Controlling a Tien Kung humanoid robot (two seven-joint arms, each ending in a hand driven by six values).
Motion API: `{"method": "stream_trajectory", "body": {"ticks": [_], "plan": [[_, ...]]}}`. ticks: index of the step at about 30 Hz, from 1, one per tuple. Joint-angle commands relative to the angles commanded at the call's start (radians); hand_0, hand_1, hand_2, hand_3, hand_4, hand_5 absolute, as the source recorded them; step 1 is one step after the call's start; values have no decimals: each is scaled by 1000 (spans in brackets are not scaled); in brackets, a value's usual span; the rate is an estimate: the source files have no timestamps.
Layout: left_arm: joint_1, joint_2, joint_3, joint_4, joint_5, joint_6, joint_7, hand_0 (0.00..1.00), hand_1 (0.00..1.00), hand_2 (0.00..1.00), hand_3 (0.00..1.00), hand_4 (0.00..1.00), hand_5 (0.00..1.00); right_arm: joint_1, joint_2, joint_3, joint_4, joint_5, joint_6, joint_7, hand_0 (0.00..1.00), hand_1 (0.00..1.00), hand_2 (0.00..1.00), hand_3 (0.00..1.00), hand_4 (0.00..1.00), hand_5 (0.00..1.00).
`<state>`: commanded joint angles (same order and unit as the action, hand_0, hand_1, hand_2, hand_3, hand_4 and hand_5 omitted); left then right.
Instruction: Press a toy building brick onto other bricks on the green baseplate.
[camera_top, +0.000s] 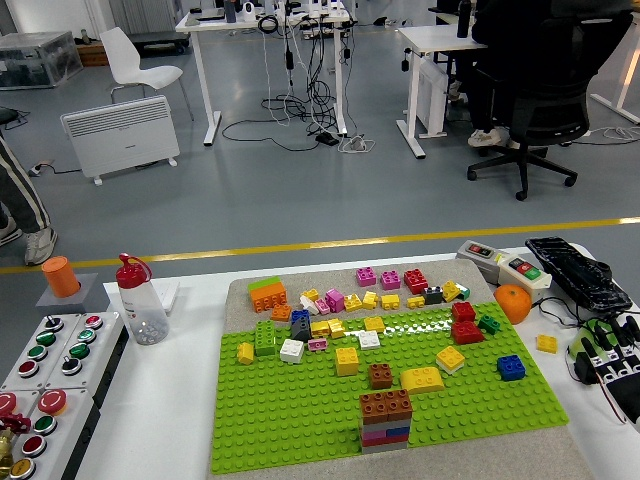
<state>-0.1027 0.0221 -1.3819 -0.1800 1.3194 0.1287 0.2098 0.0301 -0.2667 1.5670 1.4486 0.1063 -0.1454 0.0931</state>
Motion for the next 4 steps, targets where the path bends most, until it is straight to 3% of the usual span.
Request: {"method": "stream_trajectory", "body": {"ticks": [4], "plan": [[-2,1,-1,0,-2,0,-1,658,685,703,578,295,998,1,-1,0,2,-25,-2,0,824,791,804,778,581,435]]}}
